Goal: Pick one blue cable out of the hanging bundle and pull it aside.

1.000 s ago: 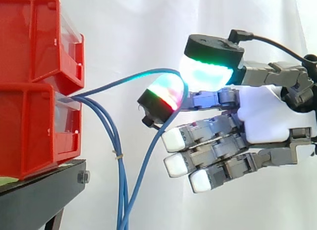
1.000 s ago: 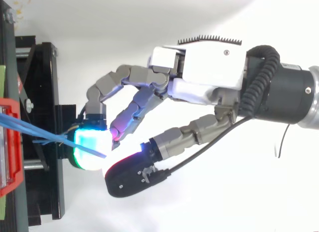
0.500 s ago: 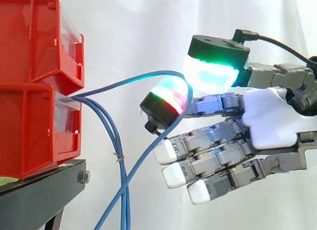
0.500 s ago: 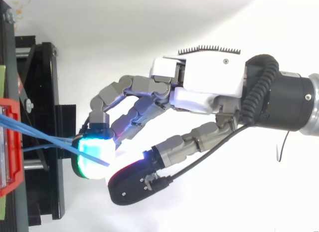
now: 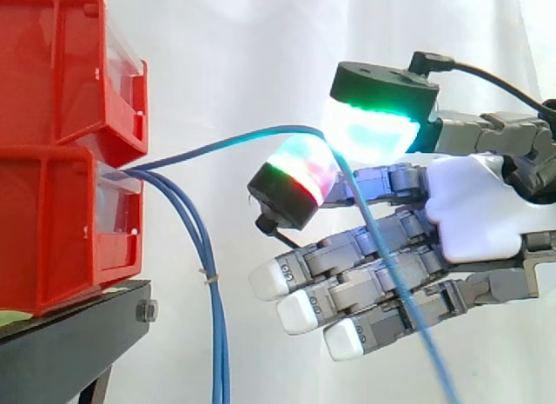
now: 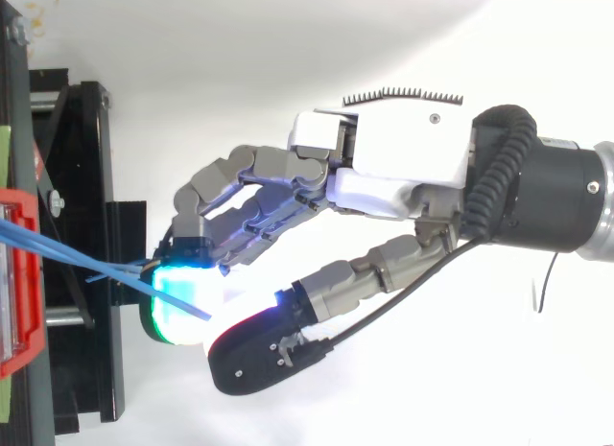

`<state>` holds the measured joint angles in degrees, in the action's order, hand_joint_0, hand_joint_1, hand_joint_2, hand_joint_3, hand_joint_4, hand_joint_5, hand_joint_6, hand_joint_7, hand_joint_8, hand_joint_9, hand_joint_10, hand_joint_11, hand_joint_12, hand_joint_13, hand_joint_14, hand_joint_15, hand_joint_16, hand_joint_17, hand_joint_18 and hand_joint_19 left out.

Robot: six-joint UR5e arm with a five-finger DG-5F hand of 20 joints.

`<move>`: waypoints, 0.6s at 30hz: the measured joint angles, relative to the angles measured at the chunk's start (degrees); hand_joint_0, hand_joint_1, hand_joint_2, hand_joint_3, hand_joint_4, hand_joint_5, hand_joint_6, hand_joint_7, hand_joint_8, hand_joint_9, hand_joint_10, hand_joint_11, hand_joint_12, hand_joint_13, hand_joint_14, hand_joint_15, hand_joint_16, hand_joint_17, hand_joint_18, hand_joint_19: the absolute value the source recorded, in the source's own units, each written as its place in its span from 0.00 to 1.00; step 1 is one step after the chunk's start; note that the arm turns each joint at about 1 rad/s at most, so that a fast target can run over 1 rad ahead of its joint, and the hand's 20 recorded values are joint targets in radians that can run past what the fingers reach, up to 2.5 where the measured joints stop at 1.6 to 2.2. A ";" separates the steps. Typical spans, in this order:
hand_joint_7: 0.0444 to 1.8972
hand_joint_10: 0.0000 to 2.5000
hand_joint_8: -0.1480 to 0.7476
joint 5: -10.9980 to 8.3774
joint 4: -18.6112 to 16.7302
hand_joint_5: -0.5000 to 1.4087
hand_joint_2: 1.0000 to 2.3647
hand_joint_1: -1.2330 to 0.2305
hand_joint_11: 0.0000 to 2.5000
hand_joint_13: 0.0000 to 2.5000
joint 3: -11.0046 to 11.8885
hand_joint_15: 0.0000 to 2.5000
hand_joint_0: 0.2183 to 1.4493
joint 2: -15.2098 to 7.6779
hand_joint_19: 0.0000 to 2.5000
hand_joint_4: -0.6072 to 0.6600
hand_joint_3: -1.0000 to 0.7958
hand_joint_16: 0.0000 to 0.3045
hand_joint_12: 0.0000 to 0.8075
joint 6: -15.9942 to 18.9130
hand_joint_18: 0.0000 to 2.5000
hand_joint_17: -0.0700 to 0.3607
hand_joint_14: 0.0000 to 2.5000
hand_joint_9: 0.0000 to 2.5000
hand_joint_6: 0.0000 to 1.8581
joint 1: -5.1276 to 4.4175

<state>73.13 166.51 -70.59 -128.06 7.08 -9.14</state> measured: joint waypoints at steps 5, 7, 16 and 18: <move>0.54 0.00 0.47 0.02 0.36 0.24 0.05 0.20 0.00 0.26 0.01 0.06 0.29 0.00 0.11 0.25 0.62 0.20 0.55 0.09 0.23 0.48 0.00 0.26 0.47 0.00; 0.54 0.00 0.47 0.01 0.69 0.24 0.05 0.21 0.00 0.27 0.00 0.06 0.29 0.00 0.12 0.25 0.62 0.20 0.55 0.15 0.23 0.48 0.00 0.27 0.47 -0.02; 0.54 0.00 0.48 -0.02 1.89 0.24 0.07 0.21 0.00 0.28 0.00 0.08 0.29 0.00 0.12 0.27 0.62 0.20 0.54 0.25 0.24 0.47 0.00 0.29 0.47 -0.43; 0.54 0.00 0.48 0.00 2.28 0.24 0.07 0.21 0.00 0.29 0.00 0.08 0.29 0.00 0.13 0.27 0.62 0.20 0.54 0.04 0.25 0.47 0.00 0.30 0.47 -0.55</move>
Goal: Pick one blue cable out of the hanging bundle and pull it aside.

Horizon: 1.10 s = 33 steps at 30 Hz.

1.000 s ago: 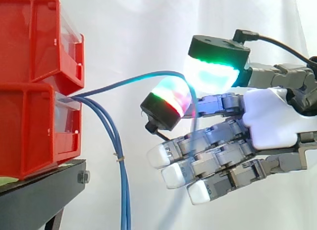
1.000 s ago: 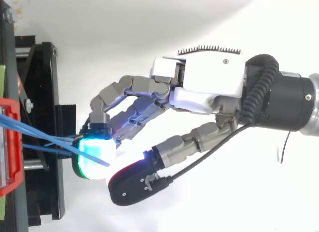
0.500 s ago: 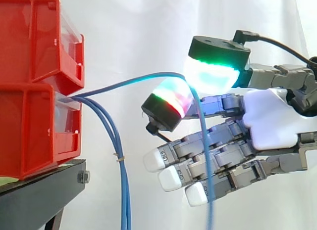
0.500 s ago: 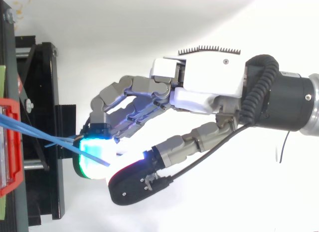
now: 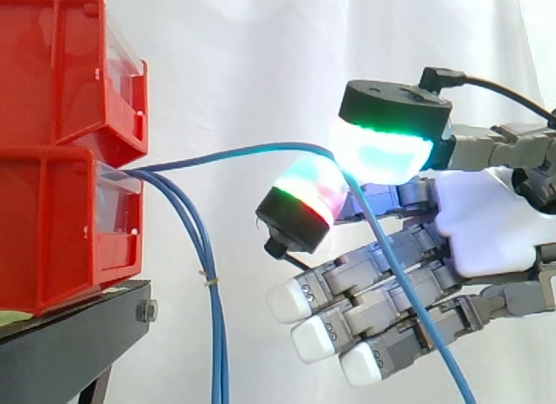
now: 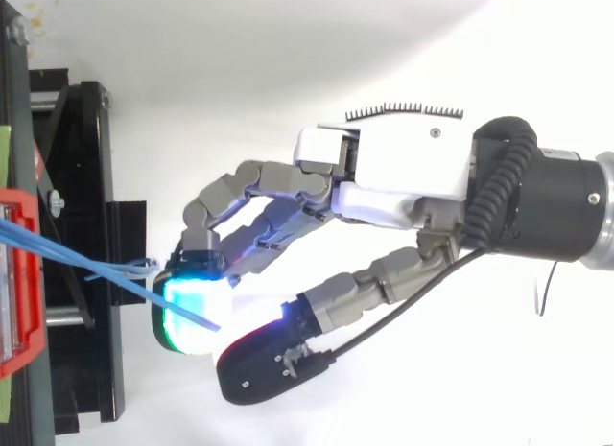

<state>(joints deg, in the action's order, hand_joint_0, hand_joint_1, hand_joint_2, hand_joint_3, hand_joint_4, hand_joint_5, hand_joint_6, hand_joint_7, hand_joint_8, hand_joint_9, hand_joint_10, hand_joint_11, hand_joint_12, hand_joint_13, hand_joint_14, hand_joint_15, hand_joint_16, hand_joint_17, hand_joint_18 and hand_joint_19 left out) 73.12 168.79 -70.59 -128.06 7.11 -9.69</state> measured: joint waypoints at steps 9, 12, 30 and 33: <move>0.54 0.00 0.49 0.01 1.33 0.24 0.09 0.21 0.00 0.30 0.00 0.09 0.28 0.00 0.14 0.27 0.62 0.20 0.54 -3.26 0.25 0.47 0.00 0.32 0.47 -0.23; 0.55 0.00 0.49 -0.01 1.31 0.24 0.10 0.21 0.00 0.30 0.00 0.09 0.28 0.00 0.14 0.28 0.62 0.20 0.54 -4.05 0.25 0.48 0.00 0.32 0.47 -0.23; 0.54 0.00 0.49 -0.08 1.28 0.24 0.11 0.21 0.00 0.31 -0.03 0.10 0.28 0.00 0.14 0.28 0.61 0.20 0.54 -4.65 0.26 0.48 0.00 0.34 0.47 -0.24; 0.54 0.00 0.50 -0.08 1.28 0.24 0.11 0.21 0.00 0.31 -0.01 0.10 0.28 0.00 0.14 0.29 0.61 0.20 0.54 -4.65 0.26 0.48 0.00 0.34 0.47 -0.25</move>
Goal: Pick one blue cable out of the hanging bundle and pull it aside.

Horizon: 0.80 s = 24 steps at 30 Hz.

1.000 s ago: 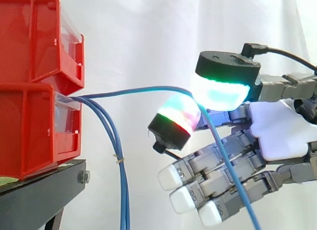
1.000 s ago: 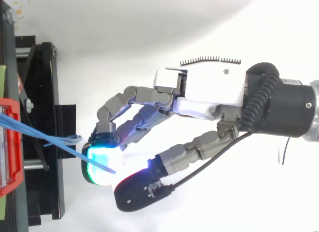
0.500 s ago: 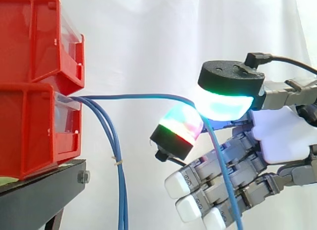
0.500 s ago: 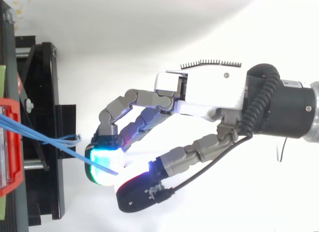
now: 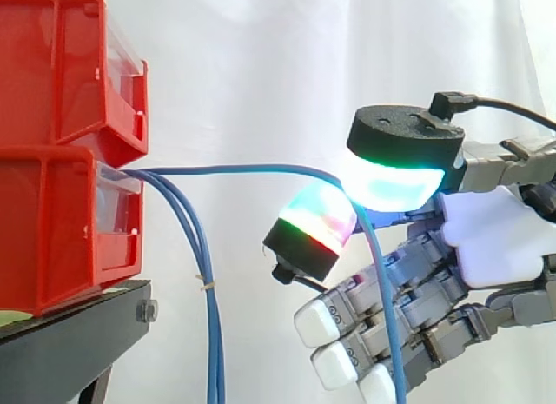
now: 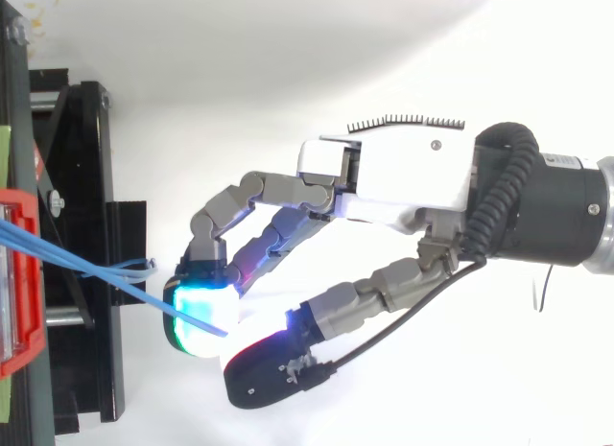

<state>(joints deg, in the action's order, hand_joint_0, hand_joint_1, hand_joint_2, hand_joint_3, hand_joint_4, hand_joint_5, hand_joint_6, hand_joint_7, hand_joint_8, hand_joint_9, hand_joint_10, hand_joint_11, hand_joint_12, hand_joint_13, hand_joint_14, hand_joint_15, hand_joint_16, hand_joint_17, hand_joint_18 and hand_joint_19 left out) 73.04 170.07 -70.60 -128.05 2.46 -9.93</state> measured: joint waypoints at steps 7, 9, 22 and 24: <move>0.54 0.00 0.50 -0.04 0.00 0.24 0.11 0.21 0.00 0.32 -0.02 0.11 0.28 0.00 0.15 0.29 0.61 0.20 0.54 0.00 0.26 0.48 0.00 0.35 0.47 0.00; 0.54 0.00 0.50 -0.06 0.00 0.24 0.11 0.21 0.01 0.32 -0.01 0.11 0.28 0.00 0.15 0.29 0.61 0.20 0.54 0.00 0.26 0.48 0.00 0.36 0.47 0.00; 0.54 0.00 0.51 -0.09 0.00 0.24 0.11 0.21 0.02 0.33 0.02 0.12 0.28 0.00 0.15 0.29 0.61 0.20 0.53 0.00 0.27 0.48 0.00 0.37 0.47 0.00; 0.54 0.00 0.51 -0.09 0.00 0.24 0.11 0.21 0.02 0.33 0.00 0.12 0.28 0.00 0.16 0.29 0.61 0.20 0.54 0.00 0.27 0.48 0.00 0.37 0.47 0.00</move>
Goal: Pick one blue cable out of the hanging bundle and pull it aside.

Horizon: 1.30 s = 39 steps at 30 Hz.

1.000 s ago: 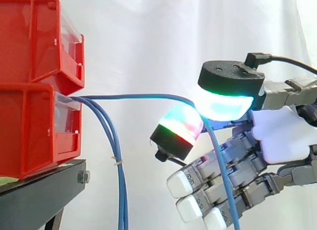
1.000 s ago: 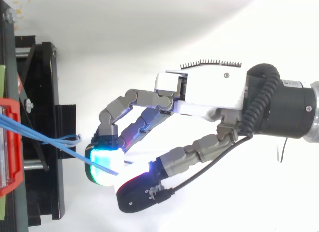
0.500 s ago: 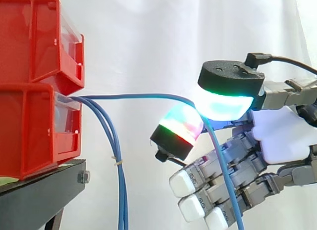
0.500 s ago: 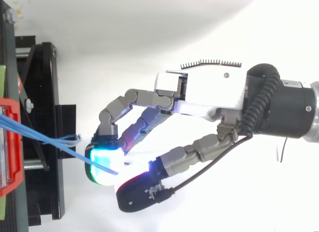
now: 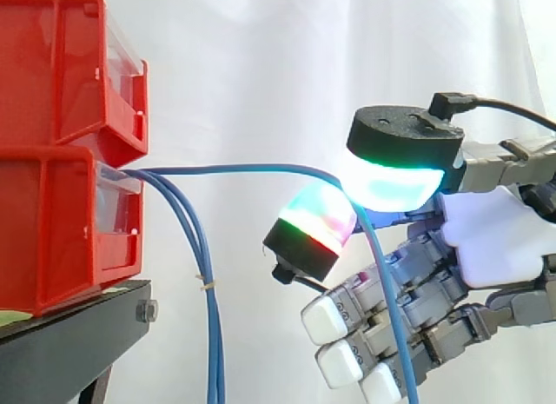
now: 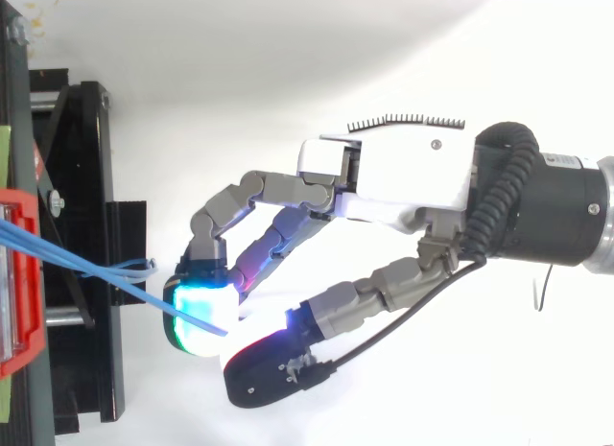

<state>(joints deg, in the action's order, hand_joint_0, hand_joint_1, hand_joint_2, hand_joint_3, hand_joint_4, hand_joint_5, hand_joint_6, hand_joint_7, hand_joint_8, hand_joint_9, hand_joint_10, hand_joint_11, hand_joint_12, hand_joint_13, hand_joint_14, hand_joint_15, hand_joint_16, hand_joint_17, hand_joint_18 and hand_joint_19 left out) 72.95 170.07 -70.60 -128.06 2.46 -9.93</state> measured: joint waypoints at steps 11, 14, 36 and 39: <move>0.54 0.00 0.51 0.00 0.00 0.24 0.10 0.21 0.02 0.33 -0.03 0.12 0.28 0.00 0.16 0.29 0.61 0.20 0.54 0.00 0.27 0.48 0.00 0.37 0.47 0.00; 0.55 0.00 0.51 0.00 0.00 0.24 0.10 0.21 0.03 0.33 -0.03 0.13 0.28 0.00 0.16 0.29 0.61 0.20 0.53 0.00 0.27 0.48 0.00 0.37 0.47 0.00; 0.55 0.00 0.51 0.00 0.00 0.24 0.09 0.21 0.03 0.33 -0.01 0.13 0.28 0.00 0.16 0.29 0.61 0.20 0.53 0.00 0.28 0.48 0.00 0.38 0.47 0.00; 0.55 0.00 0.51 0.00 0.00 0.24 0.10 0.21 0.03 0.34 0.00 0.13 0.28 0.00 0.16 0.29 0.61 0.20 0.53 0.00 0.28 0.48 0.00 0.38 0.47 0.00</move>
<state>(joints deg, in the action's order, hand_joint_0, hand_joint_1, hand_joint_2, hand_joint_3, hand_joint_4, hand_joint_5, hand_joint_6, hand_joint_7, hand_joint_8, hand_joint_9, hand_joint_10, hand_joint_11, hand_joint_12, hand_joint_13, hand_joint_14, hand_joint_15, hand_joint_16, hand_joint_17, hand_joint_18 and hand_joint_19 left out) 72.95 170.07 -70.60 -128.06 2.46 -9.93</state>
